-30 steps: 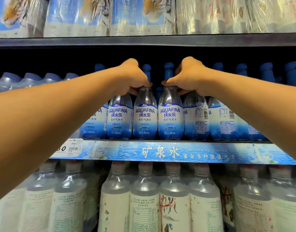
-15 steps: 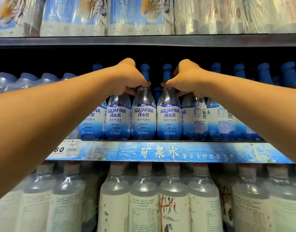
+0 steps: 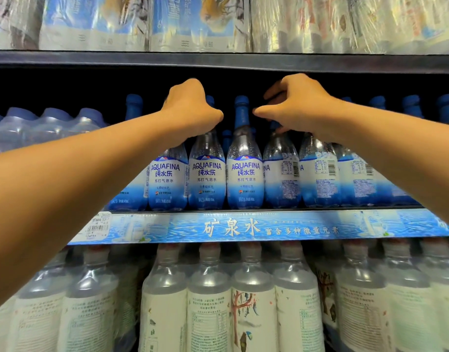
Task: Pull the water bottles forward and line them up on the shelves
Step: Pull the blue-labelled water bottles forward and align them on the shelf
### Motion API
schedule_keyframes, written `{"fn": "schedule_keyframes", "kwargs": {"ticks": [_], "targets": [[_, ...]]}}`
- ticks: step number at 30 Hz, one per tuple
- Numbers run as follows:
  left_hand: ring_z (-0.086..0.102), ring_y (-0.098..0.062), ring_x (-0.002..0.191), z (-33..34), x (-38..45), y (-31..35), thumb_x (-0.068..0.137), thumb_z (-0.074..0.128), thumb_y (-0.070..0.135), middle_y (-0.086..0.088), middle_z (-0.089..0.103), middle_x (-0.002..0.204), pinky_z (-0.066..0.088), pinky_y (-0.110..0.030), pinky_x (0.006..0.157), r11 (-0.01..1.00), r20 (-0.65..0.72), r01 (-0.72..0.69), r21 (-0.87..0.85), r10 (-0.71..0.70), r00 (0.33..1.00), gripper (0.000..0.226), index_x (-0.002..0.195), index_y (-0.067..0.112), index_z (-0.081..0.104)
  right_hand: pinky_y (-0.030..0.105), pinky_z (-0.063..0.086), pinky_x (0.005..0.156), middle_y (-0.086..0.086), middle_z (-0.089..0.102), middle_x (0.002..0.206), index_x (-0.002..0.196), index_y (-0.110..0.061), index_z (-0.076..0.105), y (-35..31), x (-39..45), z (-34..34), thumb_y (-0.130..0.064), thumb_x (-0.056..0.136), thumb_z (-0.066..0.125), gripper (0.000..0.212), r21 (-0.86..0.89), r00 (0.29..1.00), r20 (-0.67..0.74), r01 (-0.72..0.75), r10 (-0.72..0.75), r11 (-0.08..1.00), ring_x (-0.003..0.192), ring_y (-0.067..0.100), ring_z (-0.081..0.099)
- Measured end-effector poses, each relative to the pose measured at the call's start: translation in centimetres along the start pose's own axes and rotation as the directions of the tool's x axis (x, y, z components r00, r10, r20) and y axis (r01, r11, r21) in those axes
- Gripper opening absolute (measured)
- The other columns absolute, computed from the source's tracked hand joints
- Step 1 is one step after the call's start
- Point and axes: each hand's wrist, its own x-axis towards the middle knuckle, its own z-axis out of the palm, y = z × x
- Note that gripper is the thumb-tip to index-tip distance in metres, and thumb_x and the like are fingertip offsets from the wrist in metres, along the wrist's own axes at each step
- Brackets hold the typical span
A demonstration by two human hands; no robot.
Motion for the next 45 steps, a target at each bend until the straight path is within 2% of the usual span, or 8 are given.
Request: {"fn": "schedule_keyframes", "kwargs": {"ticks": [7, 13, 20, 27, 32, 36, 40, 45], "targets": [[0.062, -0.029, 0.089, 0.9, -1.7, 2.7, 0.075, 0.063, 0.029, -0.013, 0.070, 0.100, 0.055, -0.043, 0.080, 0.982, -0.057, -0.179, 0.065, 0.183, 0.982, 0.030, 0.093, 0.006, 0.069, 0.043, 0.062, 0.076, 0.008, 0.070, 0.102, 0.116, -0.015, 0.063, 2.7, -1.0, -3.4, -0.036, 0.078, 0.081, 0.047, -0.009, 0.999, -0.028, -0.039, 0.039, 0.999, 0.087, 0.023, 0.072], [0.055, -0.022, 0.069, 3.6, -2.5, 7.5, 0.077, 0.065, 0.028, -0.014, 0.068, 0.083, 0.053, -0.043, 0.061, 0.991, 0.023, -0.127, -0.038, 0.128, 0.992, 0.031, 0.089, -0.001, 0.067, 0.044, 0.058, 0.086, 0.008, 0.068, 0.103, 0.106, -0.013, 0.067, 5.7, -0.4, -6.3, -0.041, 0.076, 0.083, 0.044, -0.086, 0.998, -0.036, -0.056, 0.053, 0.995, 0.094, 0.027, 0.068], [0.036, -0.018, 0.058, 6.3, -2.1, 10.4, 0.080, 0.066, 0.025, -0.004, 0.043, 0.065, 0.029, -0.030, 0.048, 0.998, 0.000, -0.066, -0.003, 0.066, 0.998, 0.032, 0.067, 0.013, 0.040, 0.050, 0.059, 0.084, 0.014, 0.070, 0.100, 0.100, -0.006, 0.068, 8.4, 0.6, -7.7, -0.035, 0.078, 0.079, 0.038, -0.056, 0.997, 0.035, -0.071, 0.073, 0.996, 0.094, 0.031, 0.069], [0.048, -0.014, 0.063, 8.8, -1.8, 11.8, 0.080, 0.077, 0.032, 0.001, 0.049, 0.074, 0.036, -0.023, 0.045, 0.991, 0.072, 0.119, -0.065, -0.114, 0.991, 0.034, 0.087, 0.016, 0.049, 0.050, 0.059, 0.084, 0.018, 0.071, 0.100, 0.100, -0.002, 0.066, 9.5, 1.1, -6.9, -0.033, 0.081, 0.072, 0.037, 0.015, 0.992, 0.103, -0.068, 0.066, 0.998, 0.094, 0.033, 0.070], [0.054, -0.018, 0.071, 8.8, -1.8, 11.8, 0.074, 0.084, 0.035, -0.002, 0.054, 0.077, 0.038, -0.026, 0.049, 0.995, 0.033, 0.069, 0.076, -0.072, 0.997, 0.041, 0.088, 0.015, 0.052, 0.053, 0.059, 0.082, 0.021, 0.070, 0.105, 0.104, 0.000, 0.064, 9.0, 1.2, -6.4, -0.021, 0.083, 0.069, 0.030, 0.053, 0.981, 0.171, -0.100, 0.089, 0.994, 0.095, 0.034, 0.071], [0.046, -0.008, 0.058, 8.2, -1.1, 11.3, 0.077, 0.082, 0.021, 0.003, 0.051, 0.071, 0.035, -0.013, 0.035, 0.994, 0.133, 0.107, -0.016, -0.104, 0.986, 0.033, 0.082, 0.015, 0.050, 0.052, 0.059, 0.083, 0.021, 0.067, 0.104, 0.101, -0.002, 0.058, 8.3, 1.3, -6.1, -0.010, 0.088, 0.065, 0.017, 0.005, 0.975, 0.204, -0.095, 0.092, 0.995, 0.095, 0.034, 0.070], [0.065, -0.023, 0.076, 7.9, -0.7, 11.1, 0.083, 0.074, 0.002, -0.012, 0.061, 0.086, 0.060, -0.033, 0.066, 0.955, 0.281, 0.222, -0.198, -0.162, 0.946, 0.026, 0.098, 0.006, 0.053, 0.042, 0.062, 0.076, 0.015, 0.069, 0.095, 0.093, -0.005, 0.060, 7.7, 0.8, -6.4, -0.023, 0.083, 0.078, 0.027, -0.108, 0.988, 0.140, -0.054, 0.069, 0.993, 0.083, 0.028, 0.071], [0.067, -0.023, 0.078, 8.1, -0.6, 11.2, 0.086, 0.070, 0.005, -0.012, 0.064, 0.088, 0.061, -0.036, 0.067, 0.925, 0.333, 0.245, -0.289, -0.143, 0.932, 0.023, 0.093, 0.011, 0.049, 0.039, 0.061, 0.078, 0.013, 0.070, 0.096, 0.093, -0.006, 0.063, 7.4, 0.4, -6.7, -0.037, 0.079, 0.080, 0.039, -0.175, 0.995, 0.089, -0.033, 0.050, 0.984, 0.087, 0.028, 0.070]]}}
